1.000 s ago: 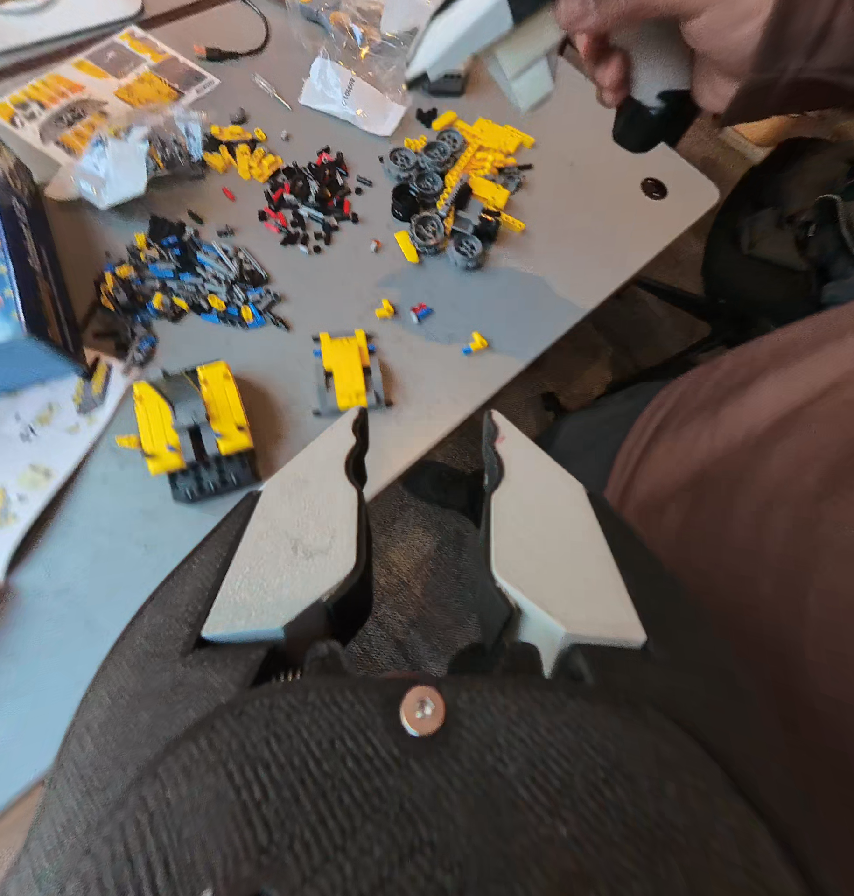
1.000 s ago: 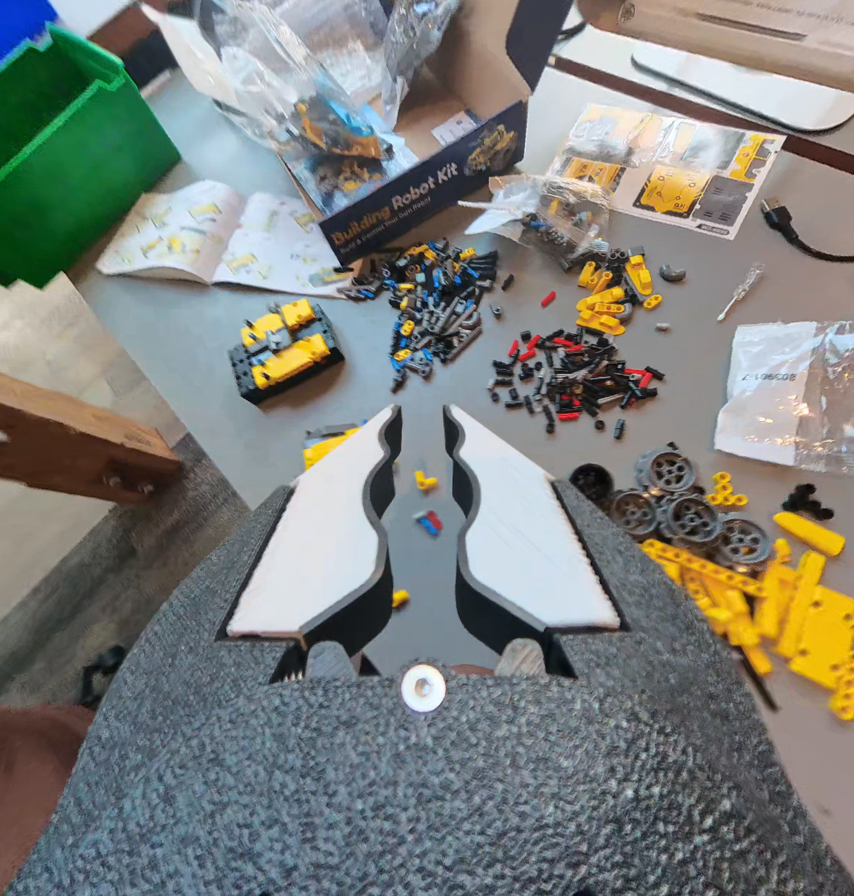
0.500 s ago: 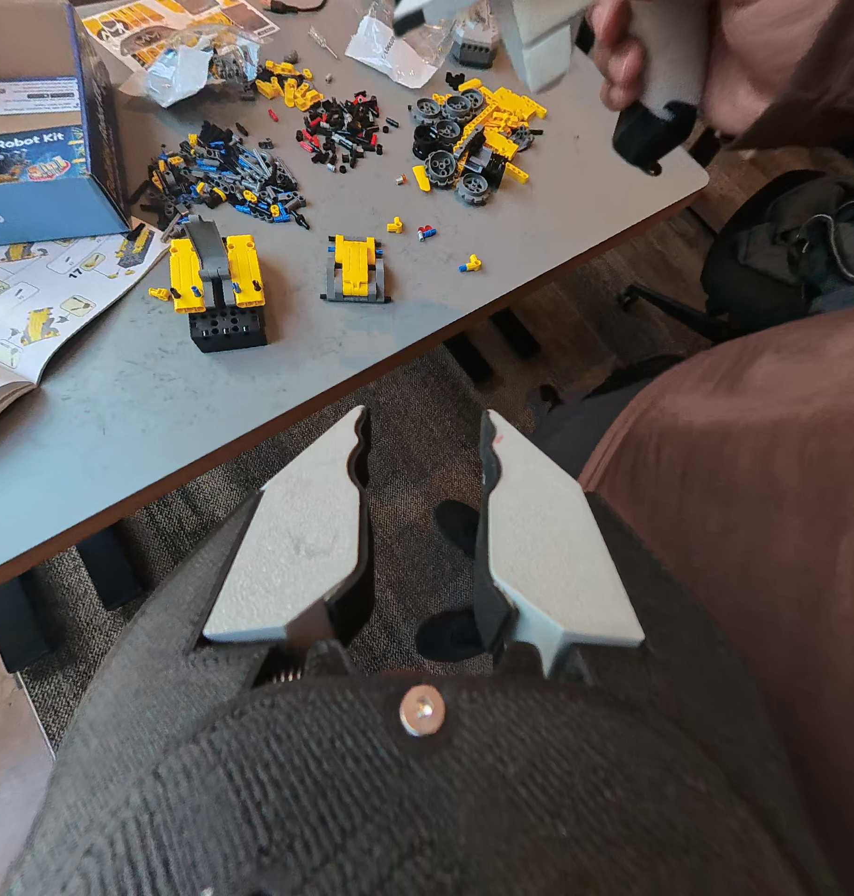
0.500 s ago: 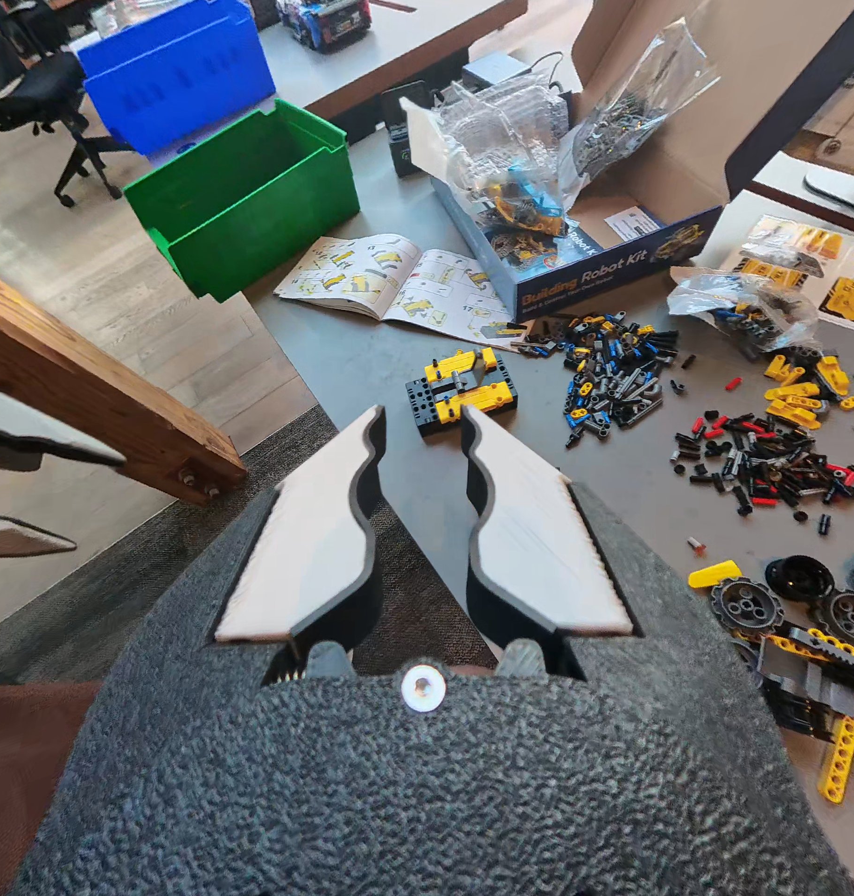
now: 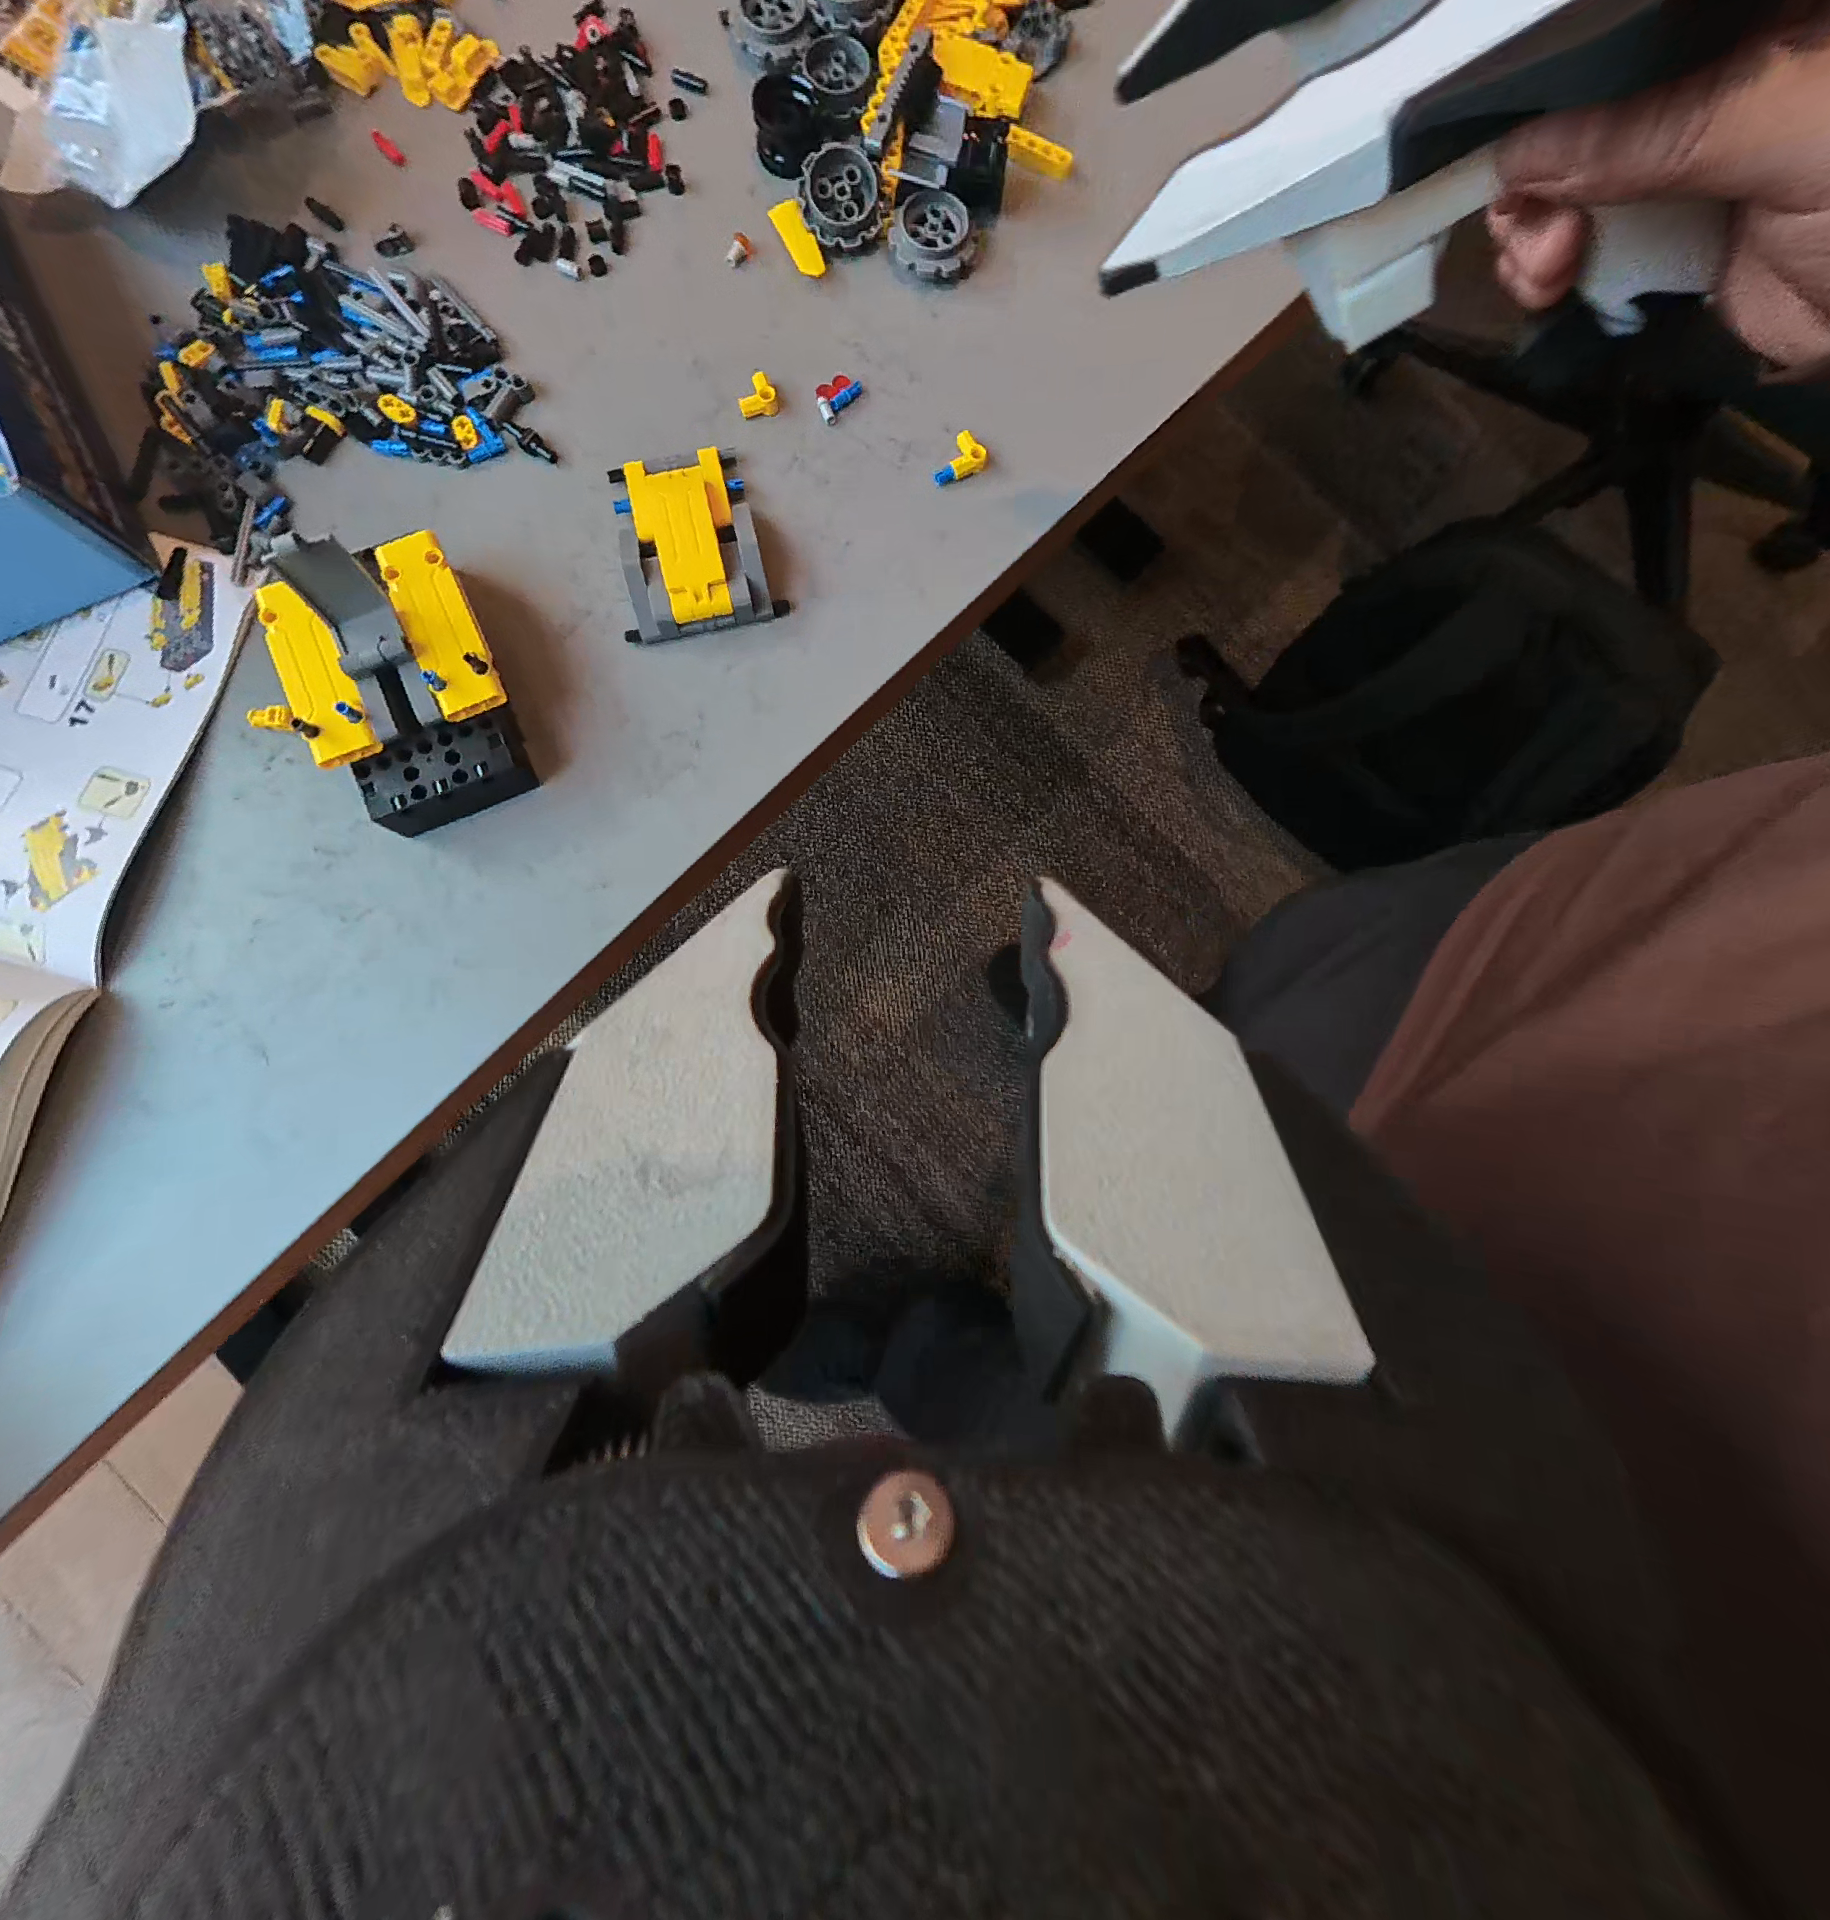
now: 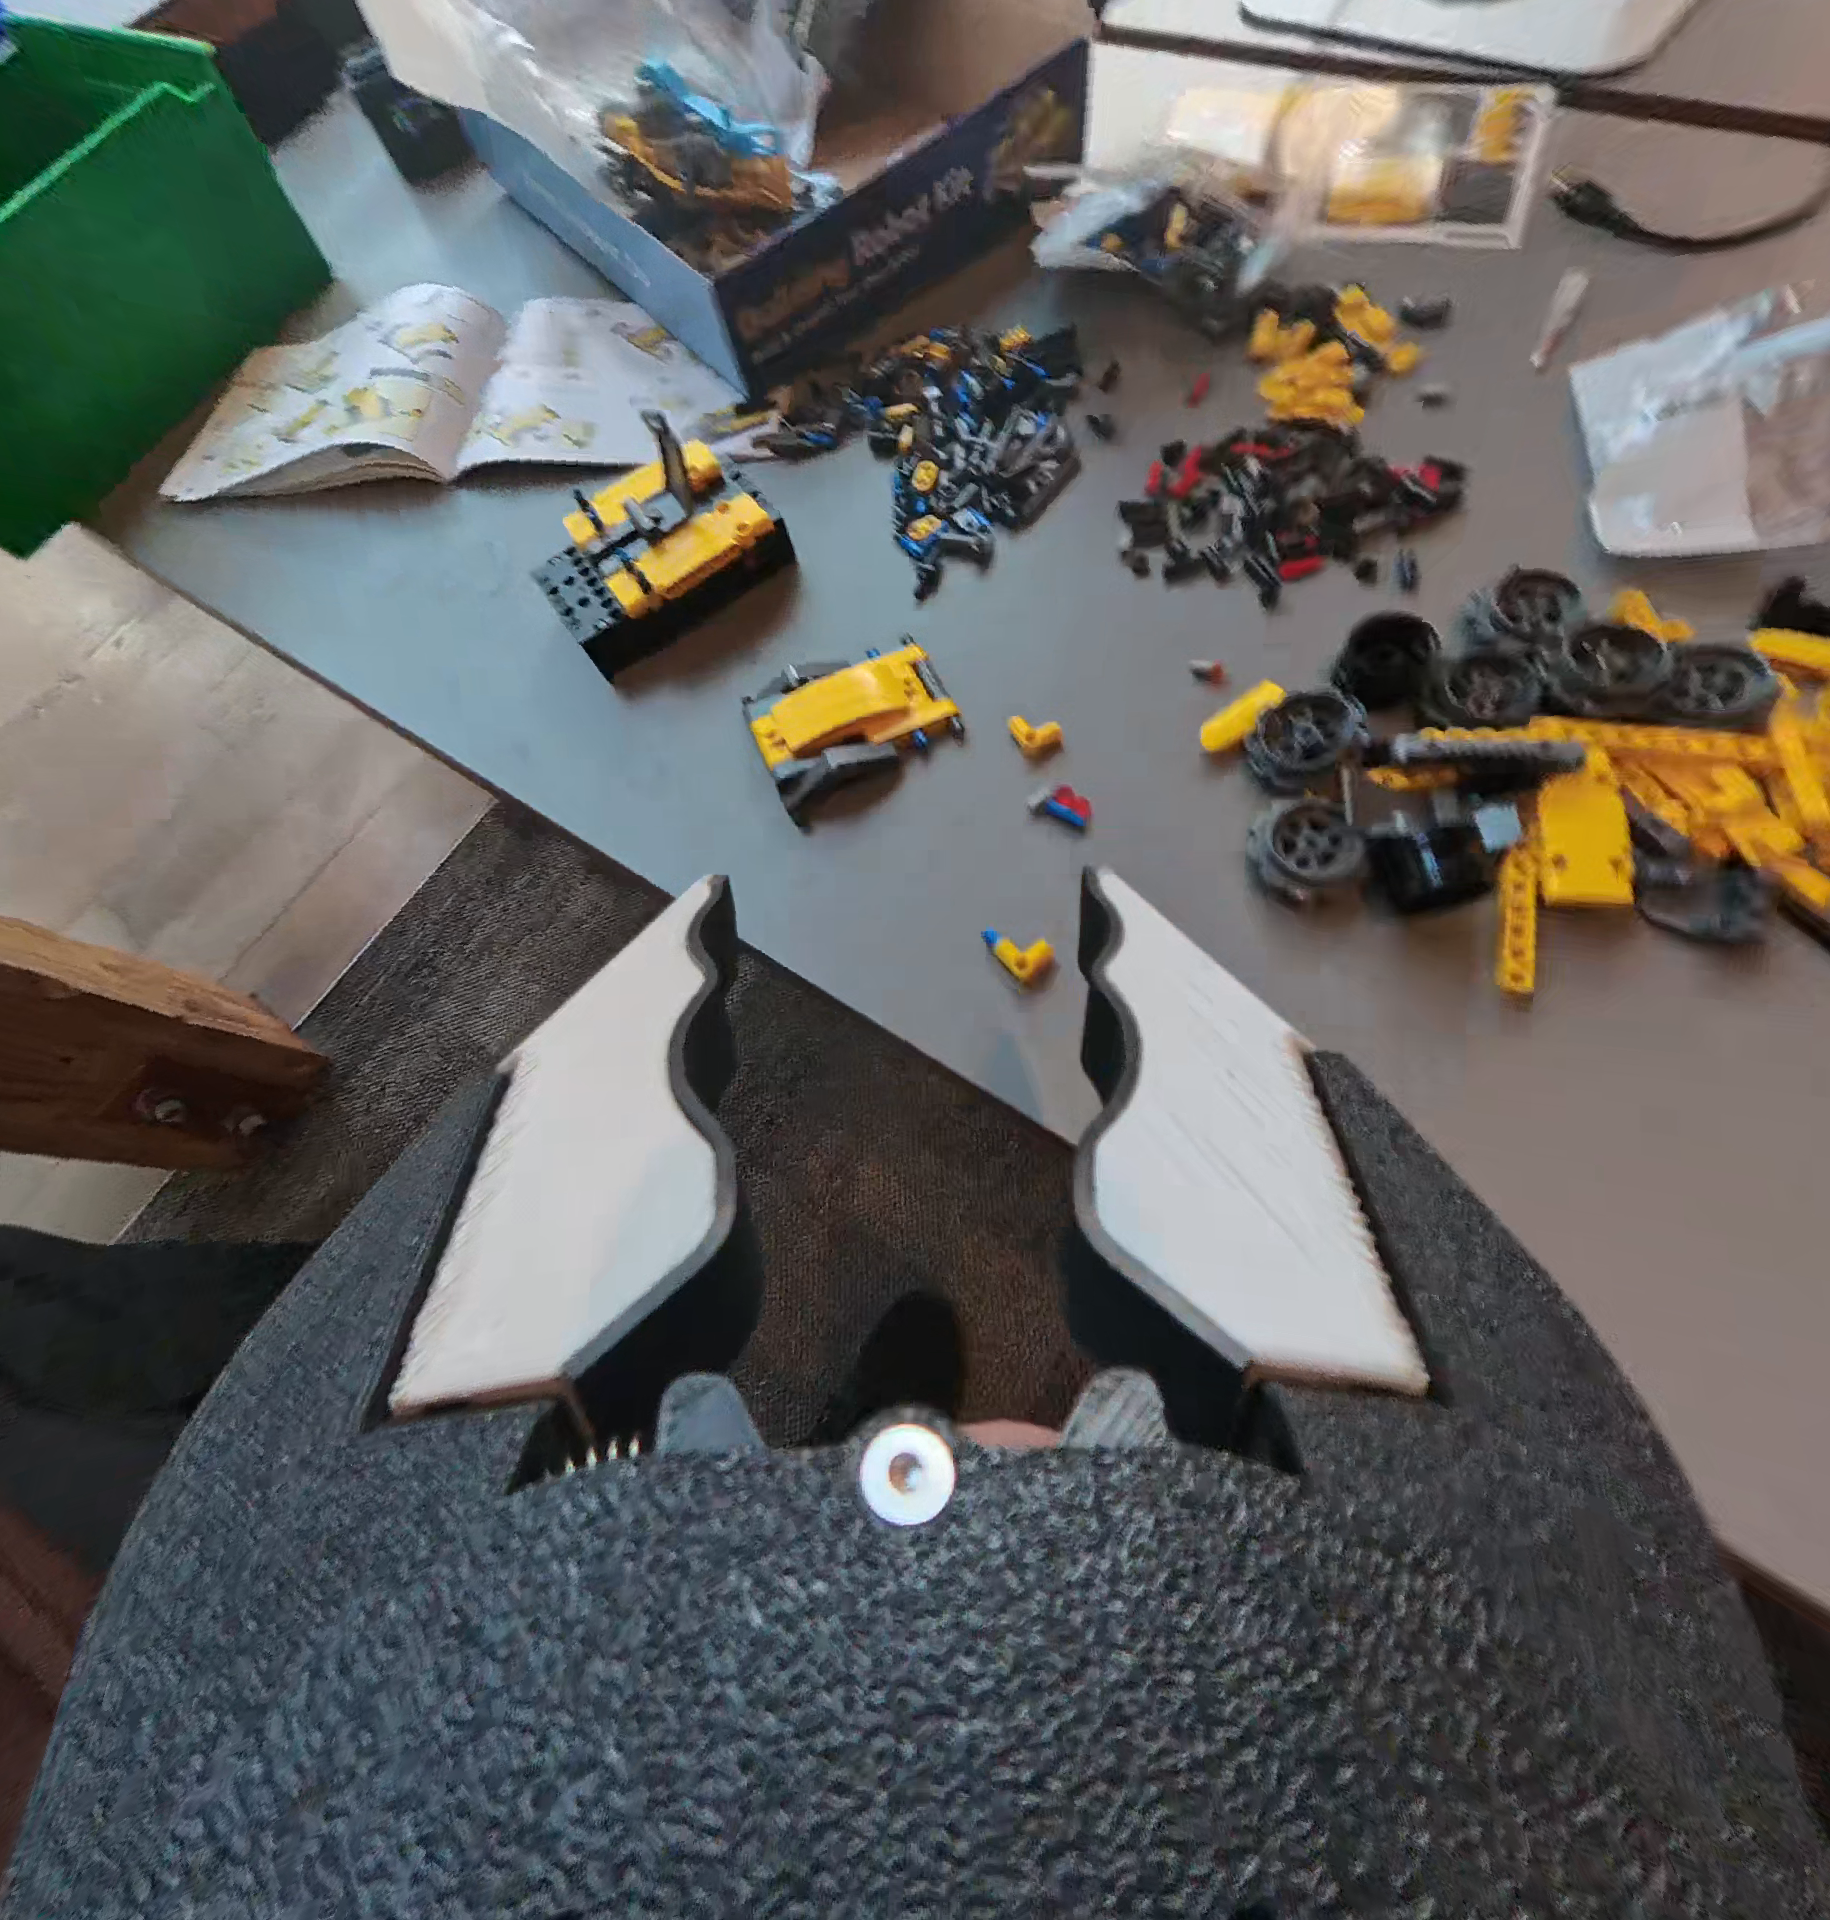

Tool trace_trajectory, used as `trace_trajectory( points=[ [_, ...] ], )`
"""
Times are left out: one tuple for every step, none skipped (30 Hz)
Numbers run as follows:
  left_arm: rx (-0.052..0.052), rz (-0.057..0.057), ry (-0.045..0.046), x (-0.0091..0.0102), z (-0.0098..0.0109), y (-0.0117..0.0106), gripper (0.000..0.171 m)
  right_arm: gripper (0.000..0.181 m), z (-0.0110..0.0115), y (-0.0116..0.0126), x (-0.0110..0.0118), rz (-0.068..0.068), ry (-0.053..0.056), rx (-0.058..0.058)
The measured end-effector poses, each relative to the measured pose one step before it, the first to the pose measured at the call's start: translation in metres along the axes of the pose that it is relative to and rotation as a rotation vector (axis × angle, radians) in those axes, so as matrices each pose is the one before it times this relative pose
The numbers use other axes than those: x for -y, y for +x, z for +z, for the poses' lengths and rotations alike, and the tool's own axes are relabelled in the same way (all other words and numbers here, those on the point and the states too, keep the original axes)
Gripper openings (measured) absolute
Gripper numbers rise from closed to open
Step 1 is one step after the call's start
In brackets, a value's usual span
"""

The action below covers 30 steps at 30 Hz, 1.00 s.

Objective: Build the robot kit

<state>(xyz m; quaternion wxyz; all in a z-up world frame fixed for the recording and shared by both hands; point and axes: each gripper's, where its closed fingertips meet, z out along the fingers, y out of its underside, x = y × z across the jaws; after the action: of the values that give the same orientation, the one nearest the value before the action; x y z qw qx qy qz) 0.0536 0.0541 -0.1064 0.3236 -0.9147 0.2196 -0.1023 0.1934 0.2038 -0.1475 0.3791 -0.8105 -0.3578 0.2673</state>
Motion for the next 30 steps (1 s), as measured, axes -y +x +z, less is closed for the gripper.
trace_trajectory(
  points=[
    [-0.0124,0.0179,-0.00825,-0.00193,0.00356,-0.00204,0.037,0.066,-0.00814,0.00767,-0.01071,0.0441,-0.0103,-0.0434],
    [-0.0197,0.0160,-0.00892,-0.00205,0.00332,-0.00132,0.037,0.066,-0.00966,0.00697,-0.00912,0.0421,-0.0027,-0.0448],
    [-0.0330,0.0198,-0.00241,-0.00108,0.00237,0.00037,0.037,0.066,-0.01081,0.00604,-0.00760,0.0333,0.0046,-0.0453],
    [-0.0328,0.0288,0.00580,-0.00017,0.00173,0.00026,0.037,0.066,-0.01128,0.00492,-0.00741,0.0260,0.0046,-0.0459],
    [-0.0209,0.0362,0.00603,-0.00105,0.00157,-0.00131,0.036,0.066,-0.01156,0.00482,-0.00842,0.0224,0.0007,-0.0525],
    [-0.0191,0.0381,0.00541,-0.00196,0.00150,-0.00162,0.036,0.066,-0.01231,0.00434,-0.00915,0.0214,-0.0003,-0.0553],
    [-0.0261,0.0335,0.01079,-0.00246,0.00146,-0.00048,0.036,0.066,-0.01354,0.00368,-0.00958,0.0200,0.0021,-0.0566],
    [-0.0376,0.0275,0.01794,-0.00292,0.00114,0.00152,0.036,0.066,-0.01531,0.00339,-0.01057,0.0176,0.0033,-0.0605],
    [-0.0451,0.0238,0.01887,-0.00441,0.00083,0.00322,0.036,0.066,-0.01720,0.00285,-0.01231,0.0178,-0.0004,-0.0608],
    [-0.0465,0.0242,0.01377,-0.00698,0.00041,0.00422,0.036,0.065,-0.01949,0.00288,-0.01453,0.0224,-0.0062,-0.0609],
    [-0.0403,0.0241,0.00660,-0.00955,-0.00048,0.00448,0.035,0.065,-0.02187,0.00350,-0.01672,0.0316,-0.0100,-0.0613],
    [-0.0350,0.0192,-0.00121,-0.01184,-0.00161,0.00497,0.035,0.065,-0.02370,0.00439,-0.01840,0.0401,-0.0102,-0.0610],
    [-0.0332,0.0119,-0.00679,-0.01260,-0.00302,0.00602,0.035,0.064,-0.02425,0.00497,-0.01970,0.0458,-0.0119,-0.0568],
    [-0.0310,0.0041,-0.01095,-0.01256,-0.00422,0.00677,0.034,0.064,-0.02305,0.00481,-0.02124,0.0487,-0.0186,-0.0478],
    [-0.0269,-0.0014,-0.00807,-0.01105,-0.00471,0.00729,0.034,0.064,-0.02098,0.00418,-0.02183,0.0429,-0.0225,-0.0365],
    [-0.0259,-0.0013,-0.00148,-0.00965,-0.00439,0.00791,0.034,0.064,-0.01810,0.00449,-0.02149,0.0282,-0.0217,-0.0316],
    [-0.0224,0.0025,-0.00103,-0.00942,-0.00274,0.00786,0.033,0.064,-0.01479,0.00483,-0.02131,0.0108,-0.0241,-0.0298],
    [-0.0135,0.0050,-0.00851,-0.01027,-0.00085,0.00680,0.033,0.063,-0.01089,0.00464,-0.02177,0.0004,-0.0299,-0.0247],
    [-0.0068,0.0021,-0.01733,-0.01081,0.00108,0.00583,0.032,0.063,-0.00725,0.00379,-0.02084,0.0034,-0.0309,-0.0164],
    [-0.0072,-0.0073,-0.01584,-0.00950,0.00242,0.00584,0.032,0.062,-0.00403,0.00195,-0.01875,0.0095,-0.0265,-0.0045],
    [-0.0122,-0.0171,-0.00771,-0.00674,0.00306,0.00672,0.032,0.063,-0.00159,0.00102,-0.01655,0.0059,-0.0248,0.0007],
    [-0.0172,-0.0199,-0.00341,-0.00460,0.00359,0.00745,0.032,0.063,0.00025,0.00152,-0.01418,-0.0057,-0.0229,-0.0043],
    [-0.0192,-0.0135,-0.00476,-0.00329,0.00454,0.00785,0.032,0.063,0.00151,0.00213,-0.01117,-0.0105,-0.0146,-0.0052],
    [-0.0141,-0.0004,-0.00834,-0.00291,0.00561,0.00705,0.032,0.062,0.00282,0.00237,-0.00875,-0.0093,-0.0089,0.0004],
    [0.0003,0.0105,-0.01327,-0.00301,0.00604,0.00470,0.032,0.061,0.00446,0.00352,-0.00763,-0.0065,-0.0109,0.0037],
    [0.0110,0.0112,-0.01654,-0.00260,0.00593,0.00268,0.032,0.061,0.00612,0.00462,-0.00637,-0.0015,-0.0123,0.0088],
    [0.0142,-0.0011,-0.01374,-0.00142,0.00524,0.00172,0.032,0.061,0.00788,0.00524,-0.00510,0.0017,-0.0132,0.0168],
    [0.0076,-0.0175,-0.00765,0.00036,0.00481,0.00230,0.032,0.061,0.00962,0.00599,-0.00416,0.0004,-0.0166,0.0197],
    [0.0013,-0.0274,-0.00699,0.00110,0.00486,0.00305,0.032,0.061,0.01089,0.00609,-0.00294,-0.0006,-0.0172,0.0224],
    [0.0005,-0.0278,-0.01155,0.00084,0.00558,0.00326,0.032,0.061,0.01166,0.00553,-0.00118,0.0028,-0.0150,0.0252]
  ],
)
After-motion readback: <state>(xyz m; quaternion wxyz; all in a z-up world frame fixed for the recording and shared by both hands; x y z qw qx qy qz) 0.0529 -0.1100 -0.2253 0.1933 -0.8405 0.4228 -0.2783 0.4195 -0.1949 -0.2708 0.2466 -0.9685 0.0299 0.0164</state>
